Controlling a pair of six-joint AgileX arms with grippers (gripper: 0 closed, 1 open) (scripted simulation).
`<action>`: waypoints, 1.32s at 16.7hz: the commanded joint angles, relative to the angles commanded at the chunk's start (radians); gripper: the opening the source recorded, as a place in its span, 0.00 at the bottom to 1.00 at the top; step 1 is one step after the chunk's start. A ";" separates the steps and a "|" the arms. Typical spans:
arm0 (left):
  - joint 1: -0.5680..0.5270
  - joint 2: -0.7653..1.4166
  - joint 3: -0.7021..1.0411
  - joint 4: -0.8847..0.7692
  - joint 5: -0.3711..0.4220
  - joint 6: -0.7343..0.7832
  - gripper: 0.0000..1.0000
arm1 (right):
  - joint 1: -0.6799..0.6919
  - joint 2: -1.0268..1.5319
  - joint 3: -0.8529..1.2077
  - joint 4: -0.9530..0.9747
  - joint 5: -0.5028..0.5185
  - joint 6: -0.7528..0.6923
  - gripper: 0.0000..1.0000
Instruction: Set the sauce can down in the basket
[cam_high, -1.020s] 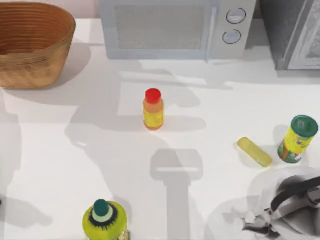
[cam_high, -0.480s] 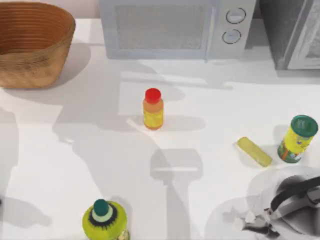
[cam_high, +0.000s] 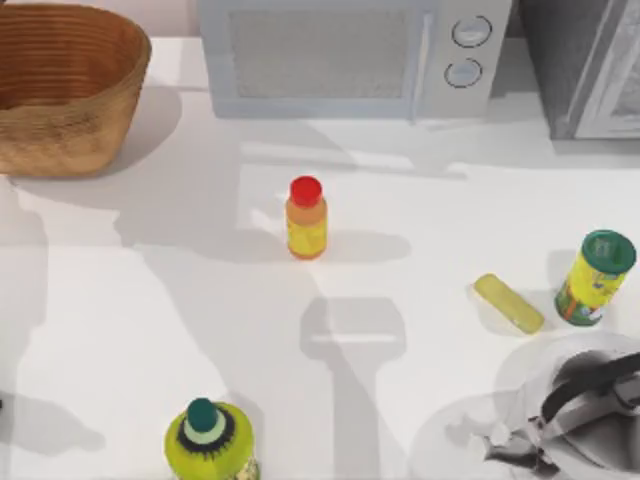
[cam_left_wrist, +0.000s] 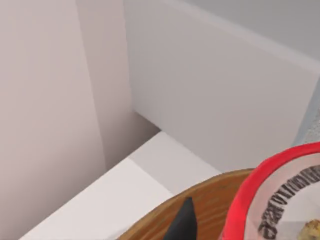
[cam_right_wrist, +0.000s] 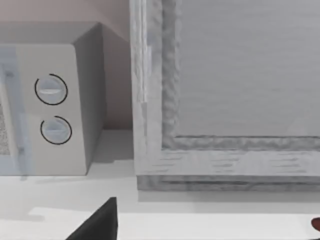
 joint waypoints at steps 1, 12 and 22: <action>-0.004 0.003 -0.003 0.009 -0.003 -0.005 0.00 | 0.000 0.000 0.000 0.000 0.000 0.000 1.00; -0.004 0.003 -0.004 0.010 -0.003 -0.005 0.60 | 0.000 0.000 0.000 0.000 0.000 0.000 1.00; -0.004 0.003 -0.004 0.010 -0.003 -0.005 1.00 | 0.000 0.000 0.000 0.000 0.000 0.000 1.00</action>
